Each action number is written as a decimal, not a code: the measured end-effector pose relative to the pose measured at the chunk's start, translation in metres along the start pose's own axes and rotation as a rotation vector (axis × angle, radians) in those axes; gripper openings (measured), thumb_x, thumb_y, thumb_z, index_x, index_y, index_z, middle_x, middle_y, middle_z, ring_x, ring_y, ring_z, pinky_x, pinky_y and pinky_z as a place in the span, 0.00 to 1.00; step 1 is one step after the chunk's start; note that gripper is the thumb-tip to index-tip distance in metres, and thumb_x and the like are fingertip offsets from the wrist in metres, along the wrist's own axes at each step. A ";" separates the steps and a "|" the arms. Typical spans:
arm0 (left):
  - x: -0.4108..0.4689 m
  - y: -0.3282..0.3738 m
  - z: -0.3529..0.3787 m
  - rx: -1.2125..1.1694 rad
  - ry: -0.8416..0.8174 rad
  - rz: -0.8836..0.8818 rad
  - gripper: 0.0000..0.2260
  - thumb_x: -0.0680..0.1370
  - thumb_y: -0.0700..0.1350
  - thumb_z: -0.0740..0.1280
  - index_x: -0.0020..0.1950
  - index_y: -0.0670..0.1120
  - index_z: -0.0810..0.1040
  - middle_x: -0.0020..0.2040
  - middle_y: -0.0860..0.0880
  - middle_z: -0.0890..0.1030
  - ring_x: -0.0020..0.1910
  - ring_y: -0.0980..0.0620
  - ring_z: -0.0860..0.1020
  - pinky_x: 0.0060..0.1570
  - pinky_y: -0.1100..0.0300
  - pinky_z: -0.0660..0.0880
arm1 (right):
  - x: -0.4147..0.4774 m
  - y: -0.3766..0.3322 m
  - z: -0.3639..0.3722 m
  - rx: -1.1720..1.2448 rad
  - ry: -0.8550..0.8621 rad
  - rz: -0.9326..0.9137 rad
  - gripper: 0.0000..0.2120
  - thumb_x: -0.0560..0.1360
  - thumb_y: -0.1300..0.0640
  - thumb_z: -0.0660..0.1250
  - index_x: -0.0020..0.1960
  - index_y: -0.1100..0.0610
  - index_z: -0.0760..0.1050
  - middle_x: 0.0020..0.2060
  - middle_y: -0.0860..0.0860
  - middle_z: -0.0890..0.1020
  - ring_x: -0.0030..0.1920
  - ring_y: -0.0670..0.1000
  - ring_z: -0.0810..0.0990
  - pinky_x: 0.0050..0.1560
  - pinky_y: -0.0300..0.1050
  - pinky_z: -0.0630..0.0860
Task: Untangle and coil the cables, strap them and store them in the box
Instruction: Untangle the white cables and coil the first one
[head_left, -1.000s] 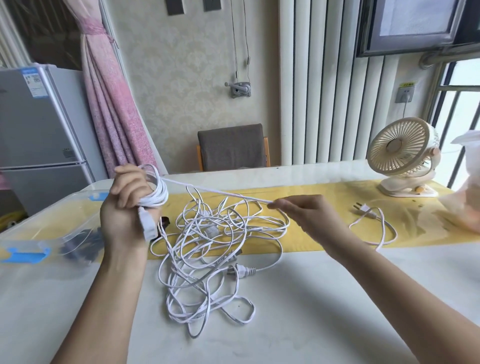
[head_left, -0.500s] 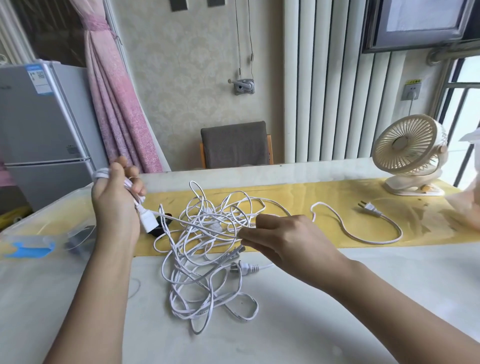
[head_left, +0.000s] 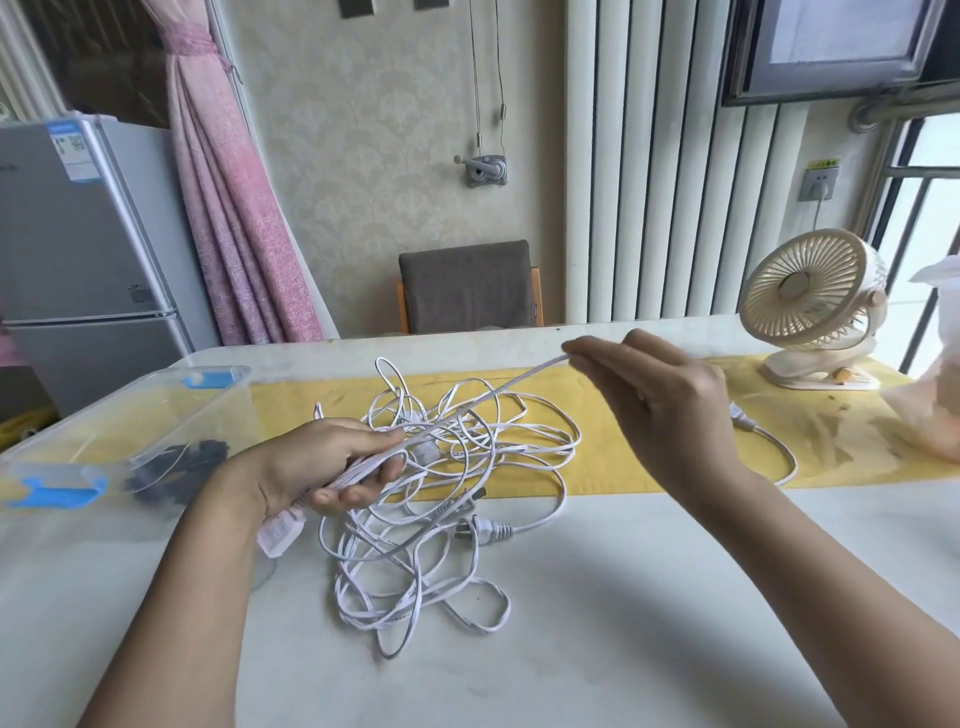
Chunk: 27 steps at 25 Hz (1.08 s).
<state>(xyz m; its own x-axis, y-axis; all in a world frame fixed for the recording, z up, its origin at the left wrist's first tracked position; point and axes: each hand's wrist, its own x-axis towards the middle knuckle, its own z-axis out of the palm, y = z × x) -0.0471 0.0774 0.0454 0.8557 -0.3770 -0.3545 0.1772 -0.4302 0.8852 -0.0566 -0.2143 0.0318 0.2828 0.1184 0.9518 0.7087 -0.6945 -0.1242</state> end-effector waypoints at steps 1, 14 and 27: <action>-0.005 0.003 0.001 -0.037 -0.109 -0.007 0.22 0.65 0.63 0.72 0.33 0.44 0.74 0.21 0.47 0.64 0.14 0.58 0.57 0.14 0.71 0.54 | 0.000 0.006 -0.001 -0.007 0.026 0.042 0.08 0.77 0.57 0.67 0.50 0.58 0.83 0.30 0.51 0.74 0.28 0.49 0.69 0.27 0.44 0.69; 0.006 0.006 0.026 -0.572 -1.018 0.380 0.12 0.80 0.48 0.53 0.38 0.46 0.63 0.20 0.48 0.59 0.18 0.54 0.55 0.19 0.62 0.52 | -0.018 0.066 0.006 -0.197 -0.081 0.385 0.08 0.76 0.55 0.67 0.49 0.57 0.83 0.33 0.54 0.77 0.31 0.58 0.75 0.32 0.49 0.72; 0.037 -0.024 -0.026 -1.737 -0.151 0.713 0.08 0.68 0.27 0.67 0.41 0.37 0.74 0.37 0.45 0.78 0.28 0.51 0.75 0.30 0.60 0.73 | -0.032 0.046 0.025 -0.022 -0.529 0.123 0.11 0.76 0.48 0.63 0.44 0.52 0.81 0.31 0.50 0.75 0.30 0.53 0.73 0.30 0.49 0.74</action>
<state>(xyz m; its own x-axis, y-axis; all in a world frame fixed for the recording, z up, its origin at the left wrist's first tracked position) -0.0072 0.0957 0.0187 0.9540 -0.1876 0.2339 0.1672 0.9804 0.1045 -0.0169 -0.2321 -0.0110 0.6533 0.3724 0.6592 0.6380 -0.7395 -0.2146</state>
